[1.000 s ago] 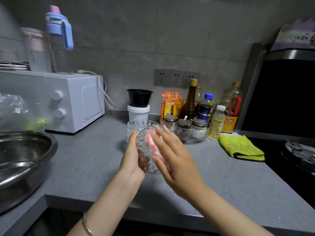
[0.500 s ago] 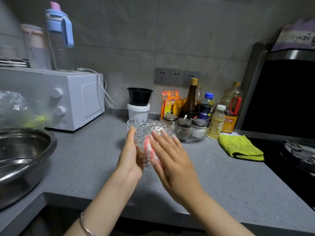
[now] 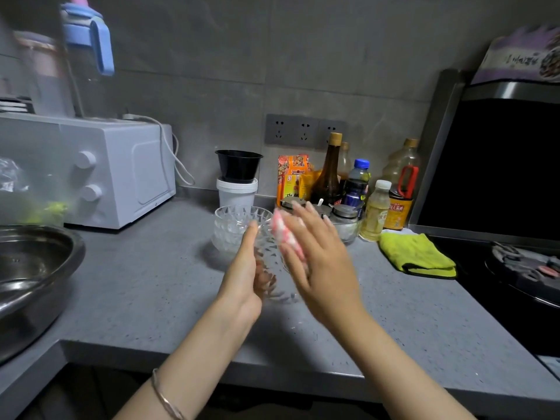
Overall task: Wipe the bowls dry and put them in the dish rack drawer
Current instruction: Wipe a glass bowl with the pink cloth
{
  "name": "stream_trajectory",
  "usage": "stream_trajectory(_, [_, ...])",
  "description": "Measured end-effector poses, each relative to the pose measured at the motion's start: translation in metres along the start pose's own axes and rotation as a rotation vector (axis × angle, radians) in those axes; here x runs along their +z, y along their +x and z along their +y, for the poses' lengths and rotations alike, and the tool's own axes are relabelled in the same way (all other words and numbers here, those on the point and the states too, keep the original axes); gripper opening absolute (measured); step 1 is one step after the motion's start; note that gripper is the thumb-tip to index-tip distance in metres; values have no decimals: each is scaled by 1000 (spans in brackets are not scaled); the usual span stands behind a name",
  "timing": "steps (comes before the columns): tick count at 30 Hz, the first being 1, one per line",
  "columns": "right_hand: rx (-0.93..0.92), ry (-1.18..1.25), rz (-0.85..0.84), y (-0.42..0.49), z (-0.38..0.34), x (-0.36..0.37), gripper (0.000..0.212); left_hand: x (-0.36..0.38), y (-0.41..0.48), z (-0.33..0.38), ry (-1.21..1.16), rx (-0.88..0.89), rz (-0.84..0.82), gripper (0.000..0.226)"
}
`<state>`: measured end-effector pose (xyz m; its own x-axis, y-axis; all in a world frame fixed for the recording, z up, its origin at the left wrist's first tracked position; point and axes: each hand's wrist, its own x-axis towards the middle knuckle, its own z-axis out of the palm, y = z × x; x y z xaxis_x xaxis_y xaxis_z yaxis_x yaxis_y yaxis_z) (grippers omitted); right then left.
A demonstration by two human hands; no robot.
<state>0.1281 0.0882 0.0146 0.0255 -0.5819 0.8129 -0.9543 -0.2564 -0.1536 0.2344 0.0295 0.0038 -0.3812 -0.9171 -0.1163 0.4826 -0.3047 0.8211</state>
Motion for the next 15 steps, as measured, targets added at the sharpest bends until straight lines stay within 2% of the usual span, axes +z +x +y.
stream_trajectory(2, [236, 333, -56, 4, 18, -9, 40, 0, 1, -3, 8, -15, 37, 67])
stream_trajectory(4, [391, 640, -127, -6, 43, -7, 30, -4, 3, -4, 9, 2, 79, 56])
stream_trajectory(5, [435, 673, -144, -15, 56, -6, 31, -7, 6, -5, 19, 9, 98, 52])
stream_trajectory(8, [463, 413, -196, -52, 83, -6, 43, -10, 8, -8, 83, 17, 157, 56])
stream_trajectory(11, [437, 125, -397, -81, 97, -10, 50, -8, 6, -15, 101, 12, 188, 70])
stream_trajectory(15, [398, 65, -641, -99, 109, -12, 51, -4, 5, -27, 90, 37, 230, 88])
